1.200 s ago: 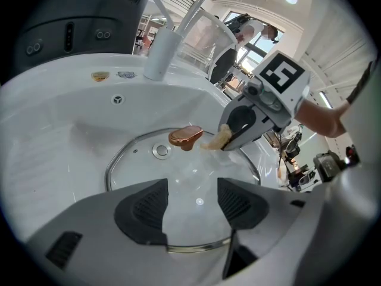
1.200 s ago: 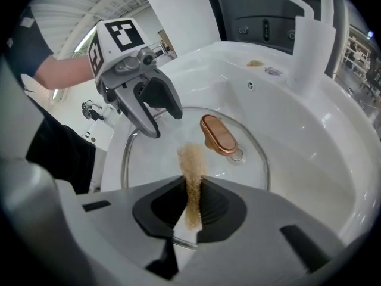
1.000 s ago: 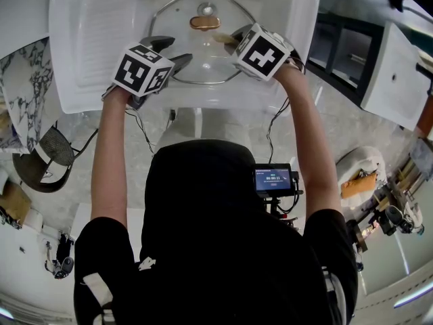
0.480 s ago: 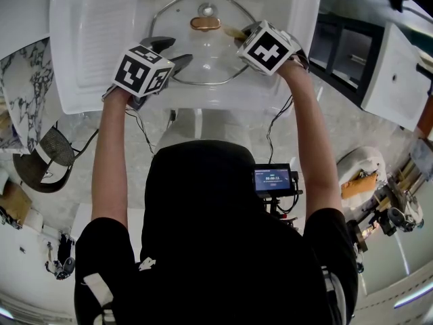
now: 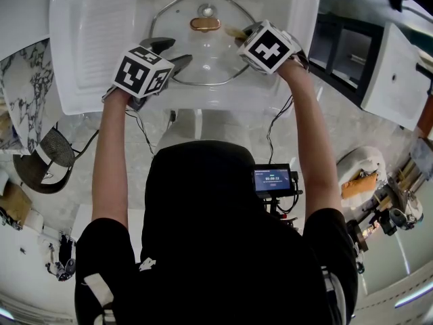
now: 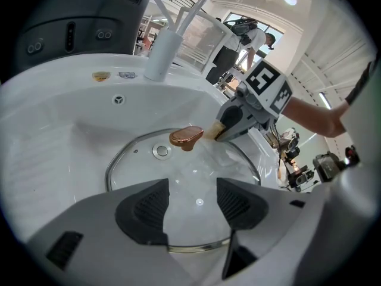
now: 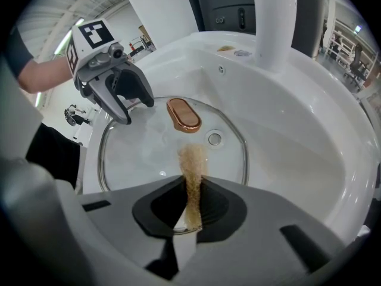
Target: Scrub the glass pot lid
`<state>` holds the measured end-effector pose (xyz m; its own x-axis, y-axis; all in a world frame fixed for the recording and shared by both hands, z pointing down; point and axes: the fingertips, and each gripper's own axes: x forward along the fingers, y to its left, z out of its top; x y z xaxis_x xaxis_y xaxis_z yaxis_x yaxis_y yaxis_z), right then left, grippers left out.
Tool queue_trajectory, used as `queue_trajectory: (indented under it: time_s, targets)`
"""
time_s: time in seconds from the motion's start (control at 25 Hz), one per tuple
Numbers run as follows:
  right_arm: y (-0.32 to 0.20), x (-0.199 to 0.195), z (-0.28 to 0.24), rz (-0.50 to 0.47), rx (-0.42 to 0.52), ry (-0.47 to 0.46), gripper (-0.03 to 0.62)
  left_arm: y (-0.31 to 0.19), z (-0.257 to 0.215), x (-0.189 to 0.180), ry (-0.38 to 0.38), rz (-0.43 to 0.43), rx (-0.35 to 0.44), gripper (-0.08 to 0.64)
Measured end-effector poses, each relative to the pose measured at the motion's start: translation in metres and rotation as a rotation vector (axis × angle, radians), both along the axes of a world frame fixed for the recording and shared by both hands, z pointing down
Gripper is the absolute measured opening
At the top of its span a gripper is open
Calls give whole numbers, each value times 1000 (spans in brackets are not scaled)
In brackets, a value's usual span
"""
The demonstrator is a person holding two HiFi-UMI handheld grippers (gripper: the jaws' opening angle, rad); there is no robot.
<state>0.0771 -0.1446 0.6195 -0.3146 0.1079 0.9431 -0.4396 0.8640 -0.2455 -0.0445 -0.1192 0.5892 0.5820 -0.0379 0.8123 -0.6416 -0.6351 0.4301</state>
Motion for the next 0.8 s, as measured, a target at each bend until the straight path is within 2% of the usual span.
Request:
queue_trajectory:
  time_s: [0.2, 0.8]
  targets:
    - [-1, 0, 0, 1, 1, 12, 17, -1, 2, -1, 1, -1, -1, 250]
    - [16, -24, -15, -16, -37, -57, 17, -1, 2, 1, -4, 7, 1, 247]
